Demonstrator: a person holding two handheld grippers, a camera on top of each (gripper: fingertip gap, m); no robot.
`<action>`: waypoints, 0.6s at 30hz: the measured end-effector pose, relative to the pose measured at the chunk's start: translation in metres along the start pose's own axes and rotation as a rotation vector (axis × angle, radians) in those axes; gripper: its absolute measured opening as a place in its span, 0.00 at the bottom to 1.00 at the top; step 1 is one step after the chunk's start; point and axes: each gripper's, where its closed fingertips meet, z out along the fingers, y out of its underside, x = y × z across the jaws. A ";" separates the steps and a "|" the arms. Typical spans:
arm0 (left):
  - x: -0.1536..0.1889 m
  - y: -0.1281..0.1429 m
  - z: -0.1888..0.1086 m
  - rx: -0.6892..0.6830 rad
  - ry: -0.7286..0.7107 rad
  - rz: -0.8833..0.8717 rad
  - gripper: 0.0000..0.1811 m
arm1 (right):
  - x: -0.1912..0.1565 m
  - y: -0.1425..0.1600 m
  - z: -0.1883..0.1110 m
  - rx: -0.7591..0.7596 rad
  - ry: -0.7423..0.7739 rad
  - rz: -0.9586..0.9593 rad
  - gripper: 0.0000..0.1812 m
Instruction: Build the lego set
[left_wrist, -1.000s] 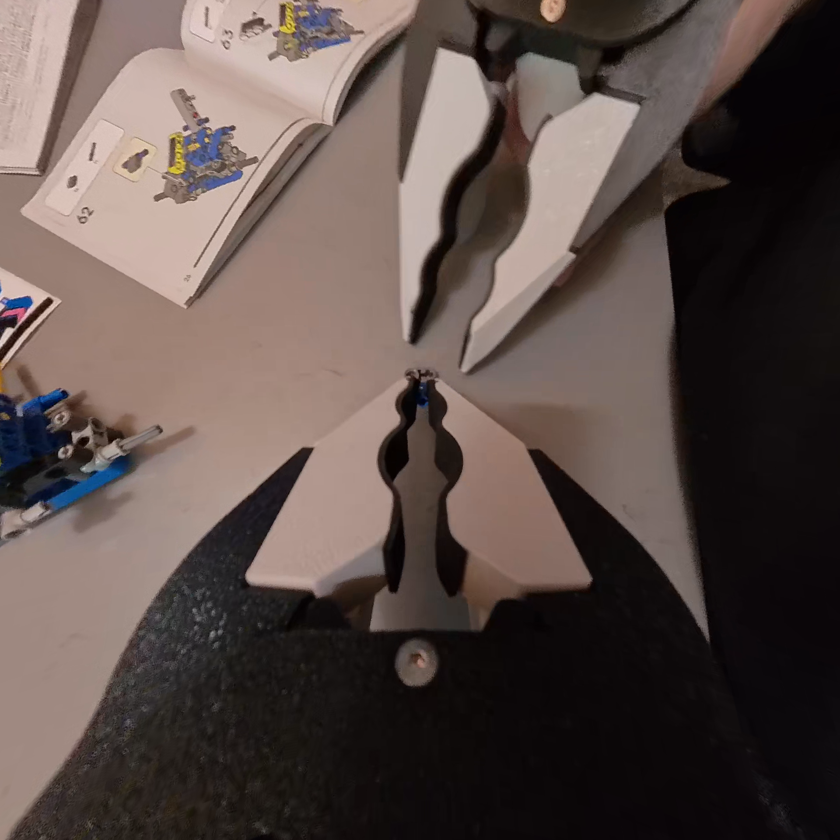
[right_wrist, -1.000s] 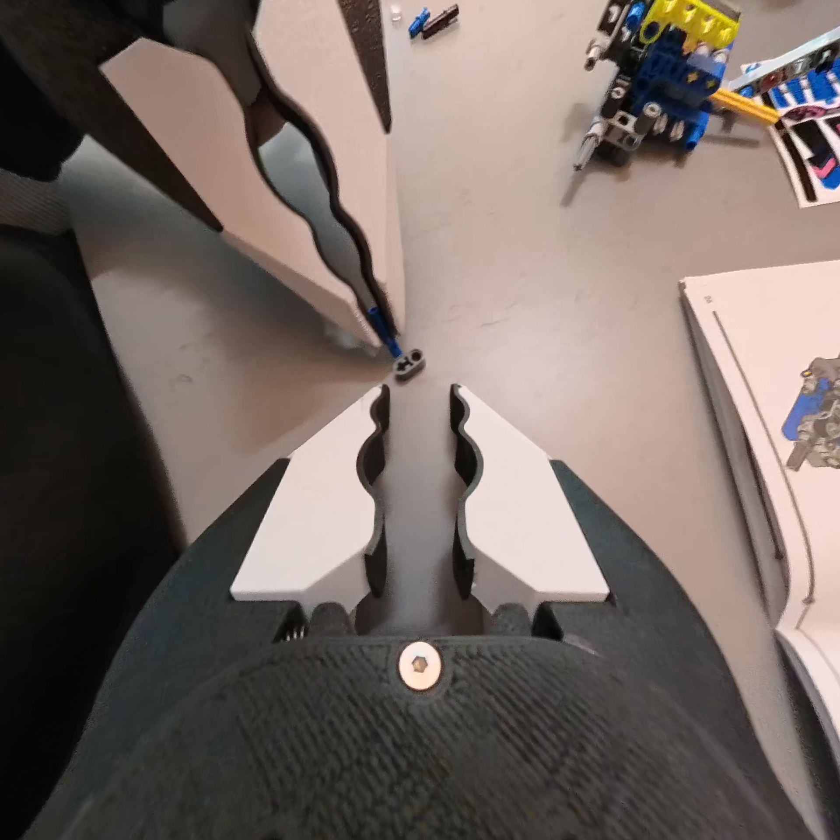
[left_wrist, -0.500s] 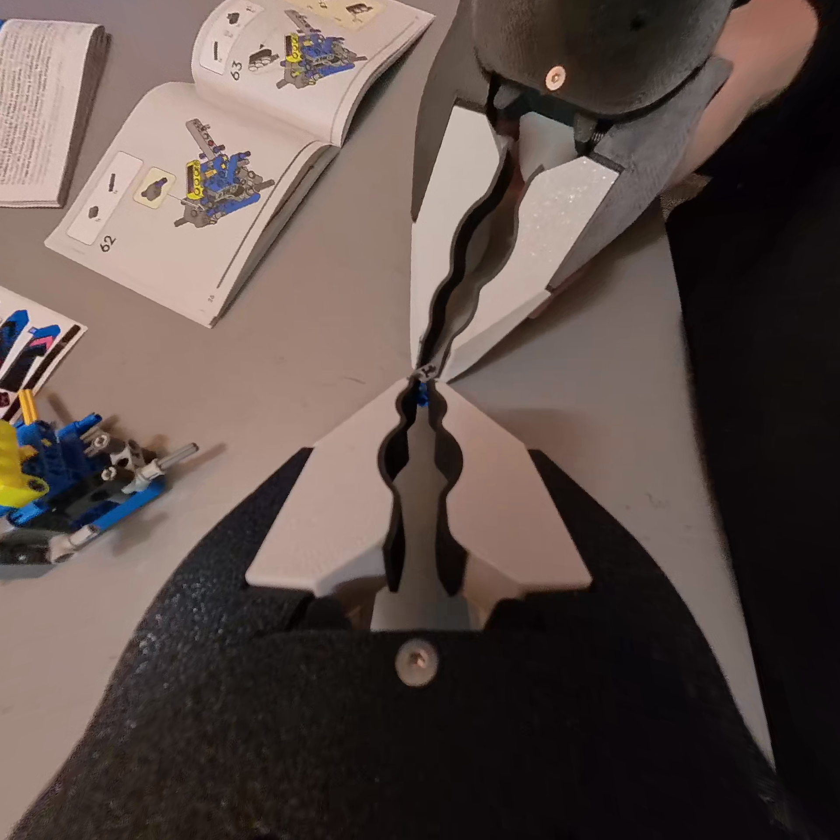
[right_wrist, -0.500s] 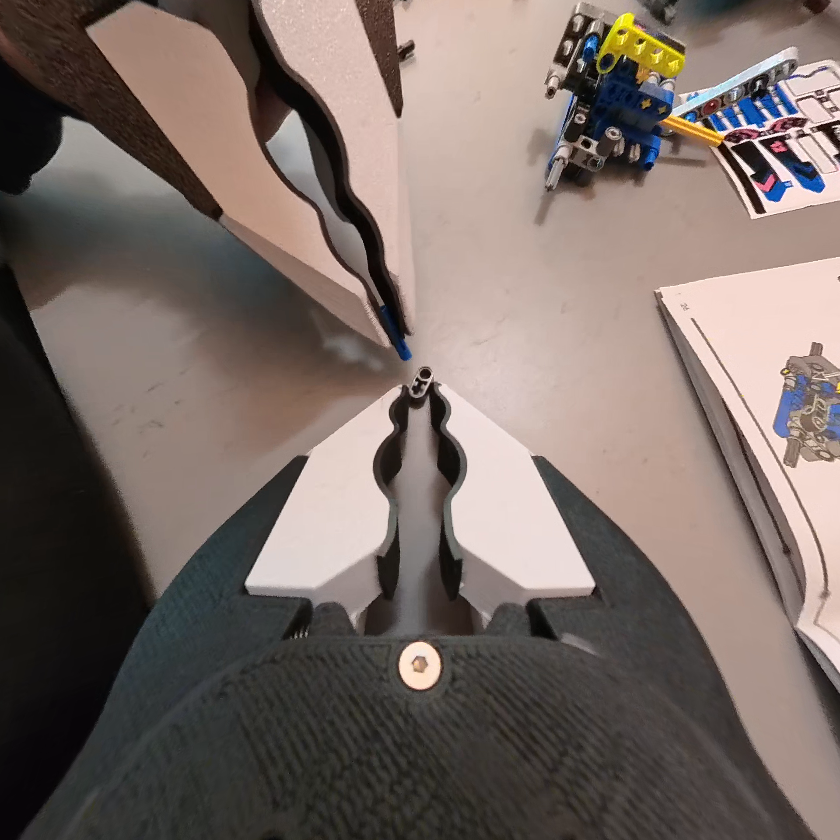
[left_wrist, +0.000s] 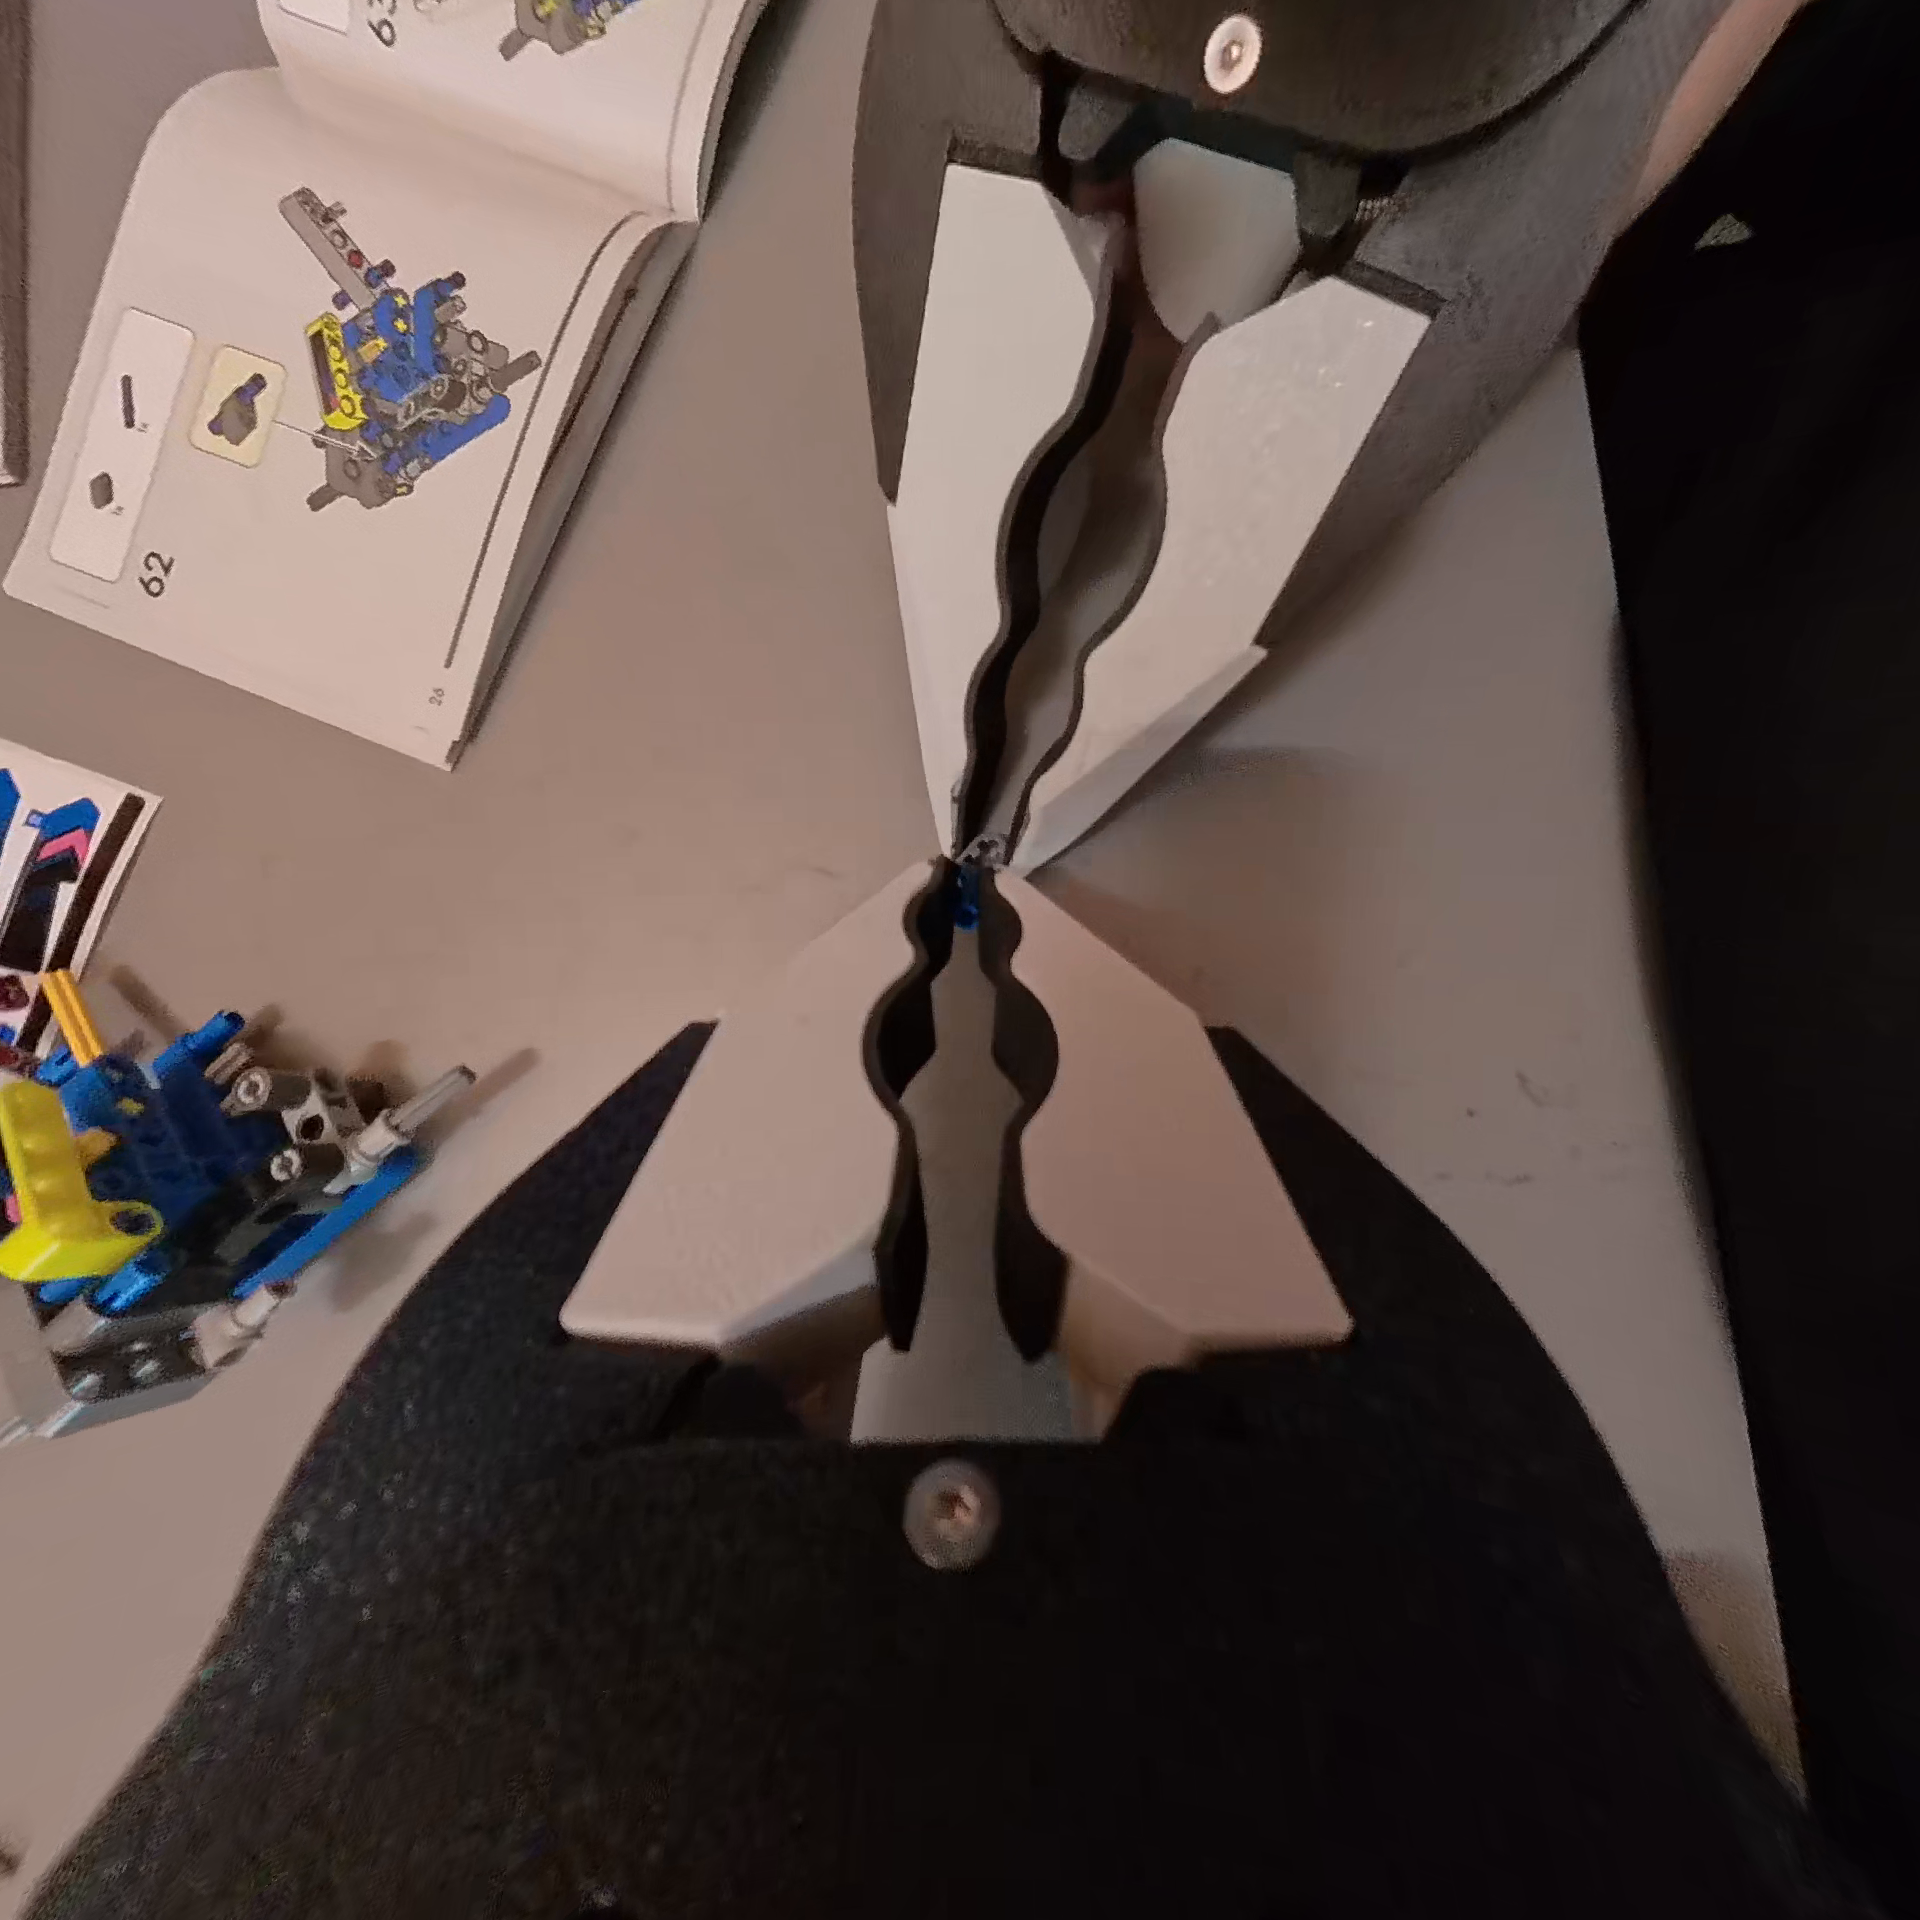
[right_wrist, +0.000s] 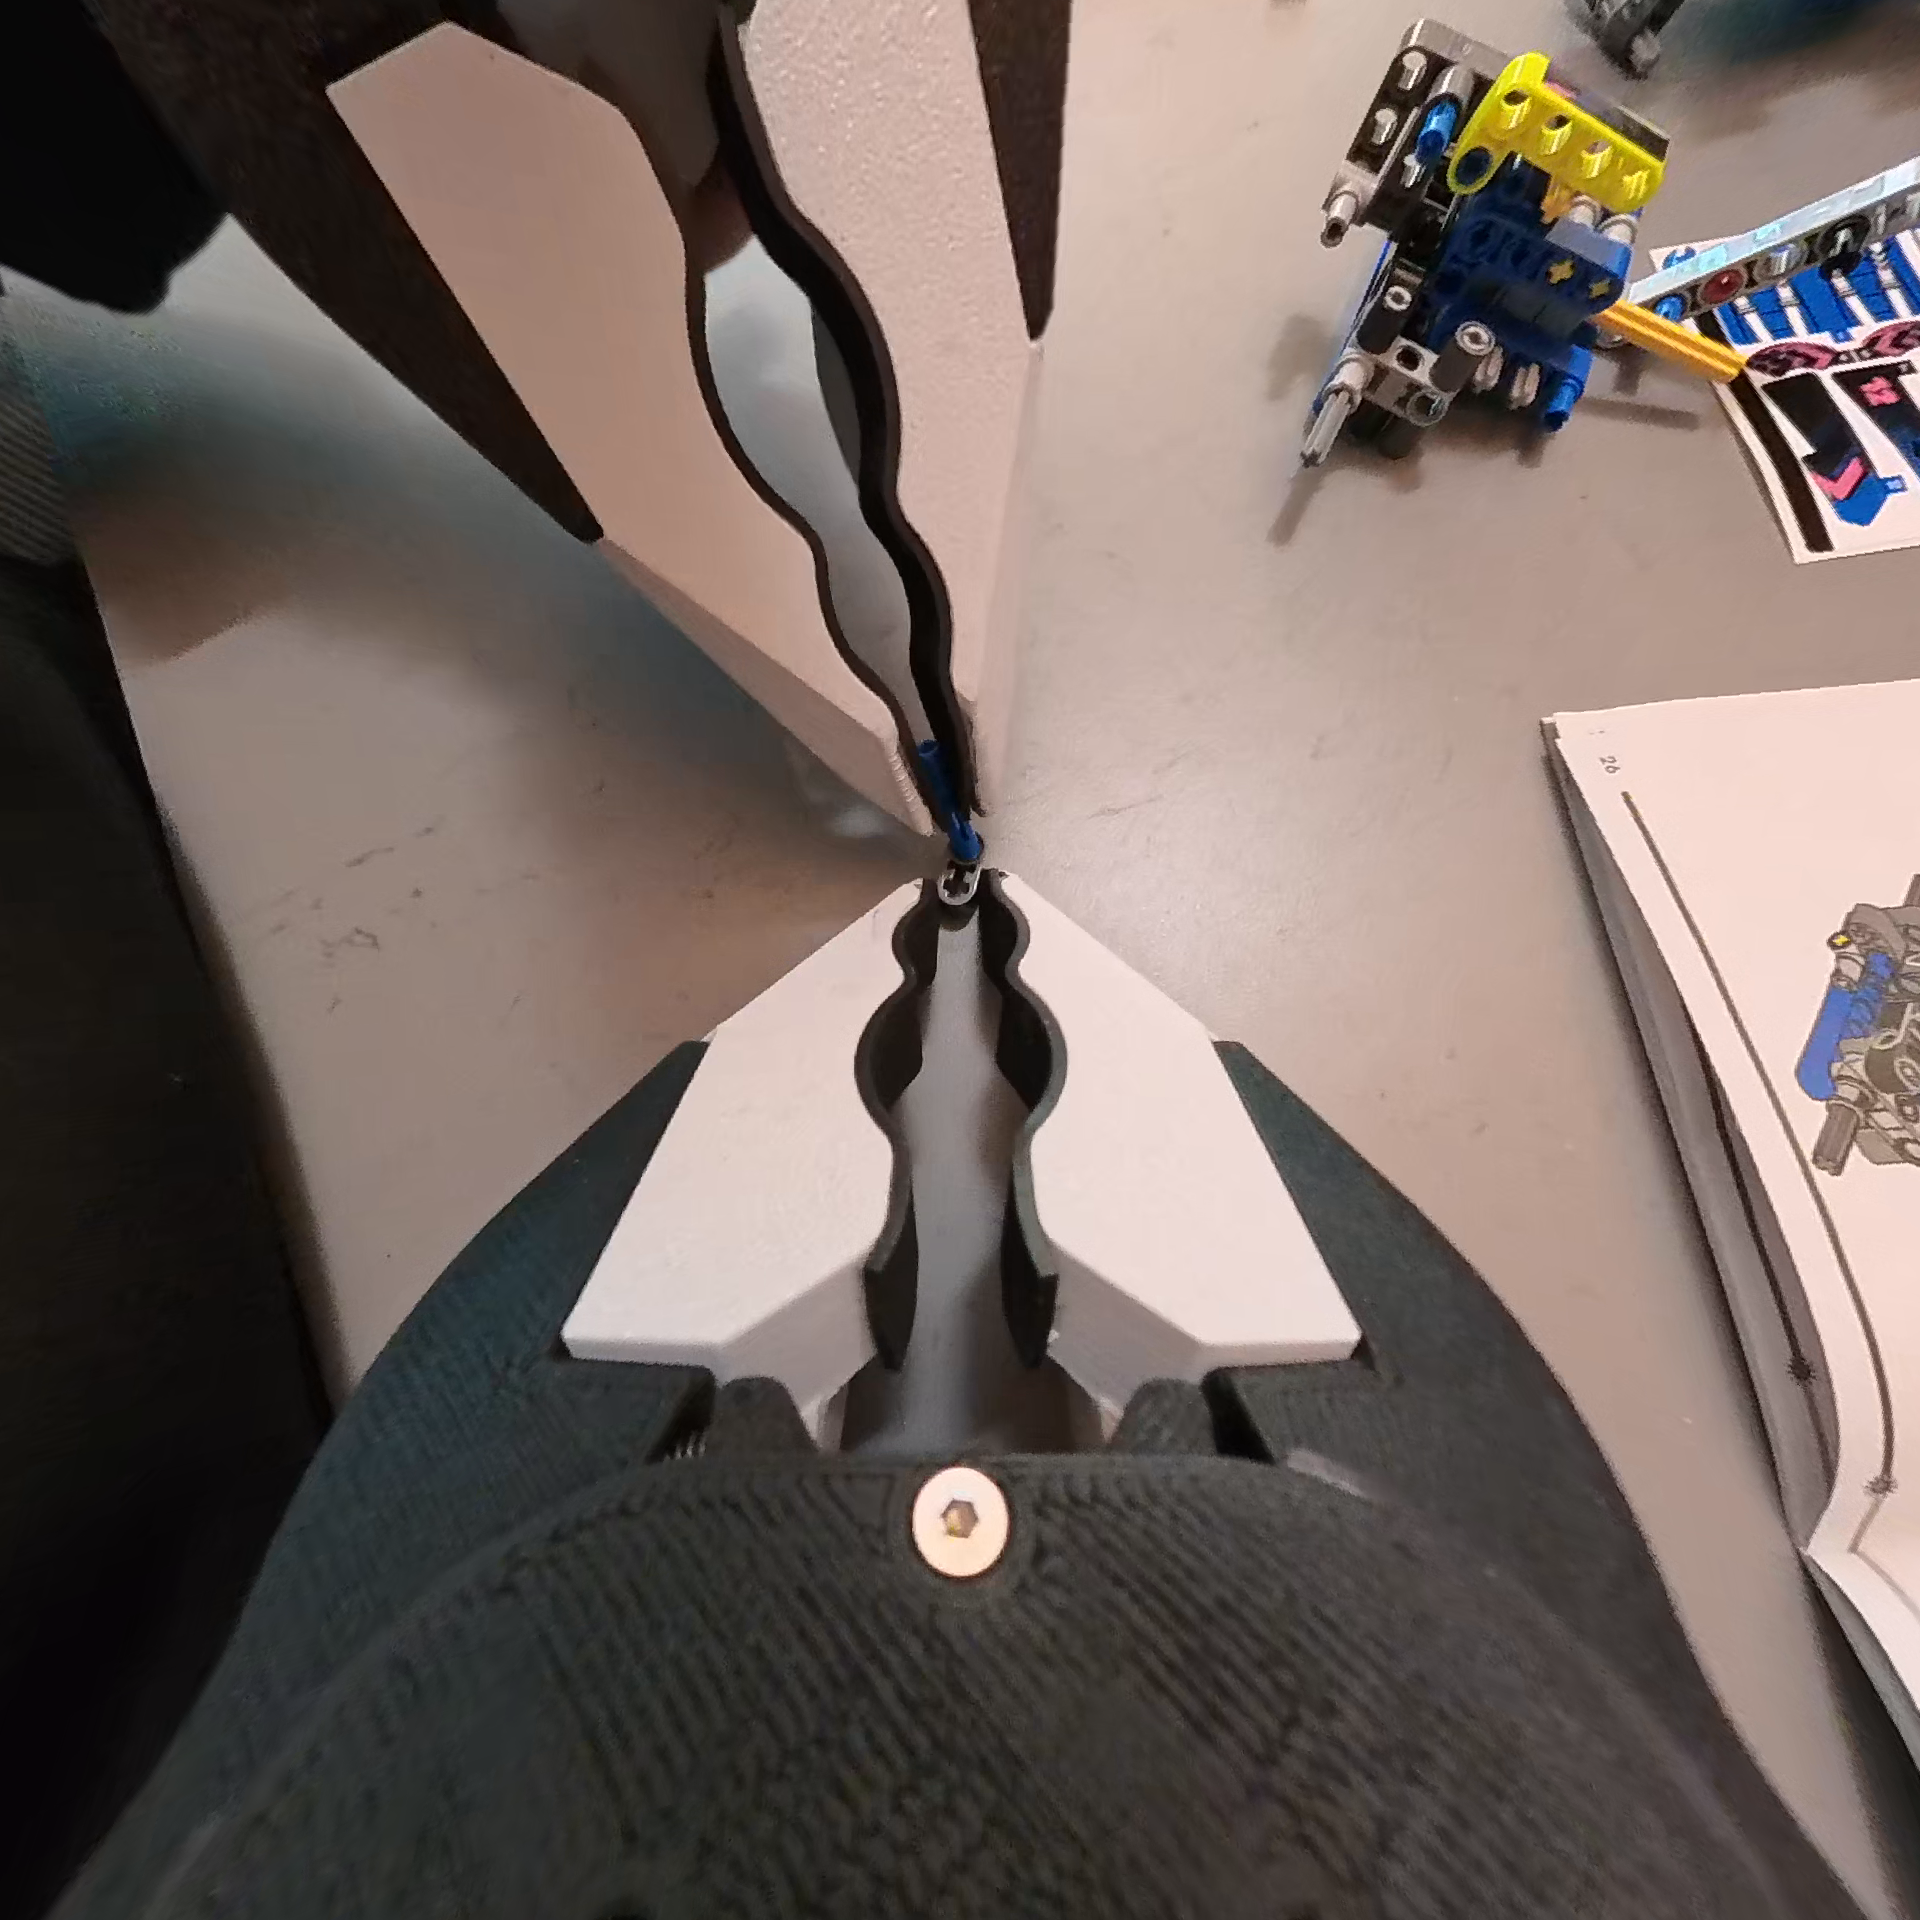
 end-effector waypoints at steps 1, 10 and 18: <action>0.000 0.000 0.000 -0.018 0.006 -0.001 0.01 | 0.000 0.000 0.000 0.000 0.000 0.001 0.04; 0.000 -0.001 0.001 -0.042 0.041 -0.039 0.00 | 0.001 0.000 0.000 0.000 -0.006 0.010 0.04; -0.001 -0.005 0.003 -0.078 0.047 -0.093 0.00 | 0.002 0.000 0.000 0.001 0.003 0.018 0.04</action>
